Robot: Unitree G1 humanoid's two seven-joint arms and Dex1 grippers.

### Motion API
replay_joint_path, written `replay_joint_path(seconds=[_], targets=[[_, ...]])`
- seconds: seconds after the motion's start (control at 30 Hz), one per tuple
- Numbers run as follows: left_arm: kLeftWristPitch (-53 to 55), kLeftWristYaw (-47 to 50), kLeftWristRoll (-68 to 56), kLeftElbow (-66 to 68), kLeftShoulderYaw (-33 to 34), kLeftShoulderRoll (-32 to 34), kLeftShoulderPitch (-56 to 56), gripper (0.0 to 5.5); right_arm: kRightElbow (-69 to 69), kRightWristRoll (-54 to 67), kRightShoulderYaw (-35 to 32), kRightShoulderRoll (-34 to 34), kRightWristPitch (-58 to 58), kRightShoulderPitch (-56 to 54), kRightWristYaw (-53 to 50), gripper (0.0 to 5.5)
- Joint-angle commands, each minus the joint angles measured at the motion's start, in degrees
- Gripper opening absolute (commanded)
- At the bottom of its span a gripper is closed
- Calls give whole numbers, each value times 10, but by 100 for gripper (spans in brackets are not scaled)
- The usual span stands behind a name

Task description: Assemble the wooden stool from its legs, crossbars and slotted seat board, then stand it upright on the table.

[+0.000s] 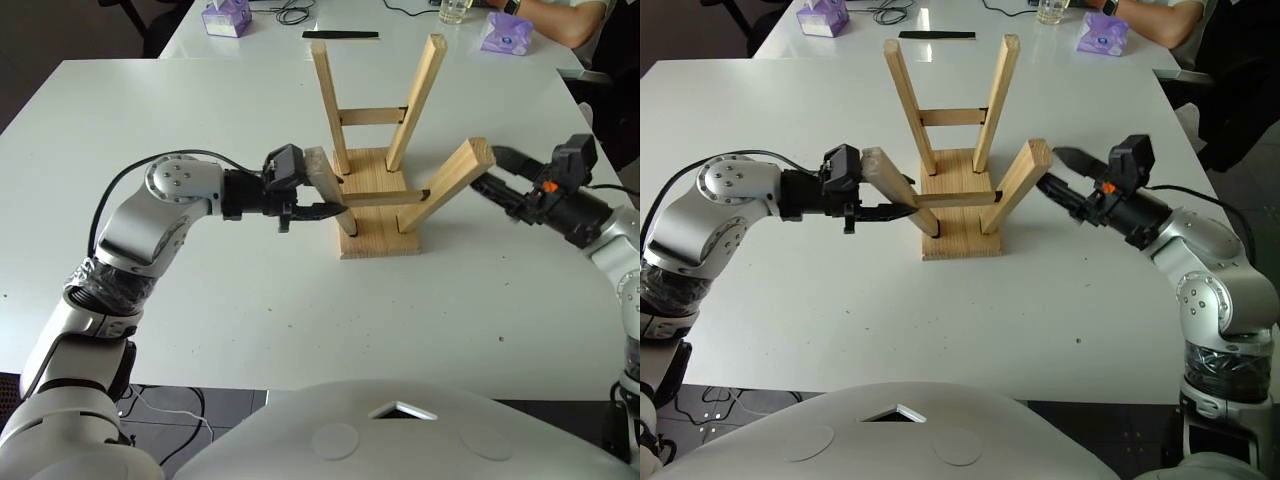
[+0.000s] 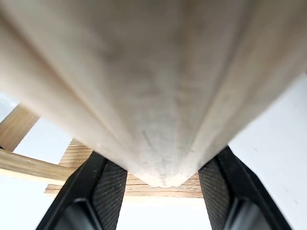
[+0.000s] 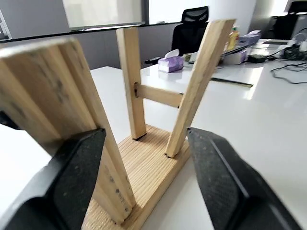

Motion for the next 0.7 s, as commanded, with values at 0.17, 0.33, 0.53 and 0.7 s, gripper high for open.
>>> replay_joint_path(seconds=[0.17,0.33,0.53,0.7], targets=[[180,60,2,-33,-41,-46,4,205,-146,164,-8,97,14,-221,-215,311],[195,67,9,-35,-36,-54,-2,205,-197,132,105,159,21,-187,-285,260],[197,70,17,-44,-38,-53,3,205,-153,16,209,179,-13,-95,-265,260],[196,73,25,-49,-40,-56,7,205,-24,-99,281,194,-56,-31,-244,260]])
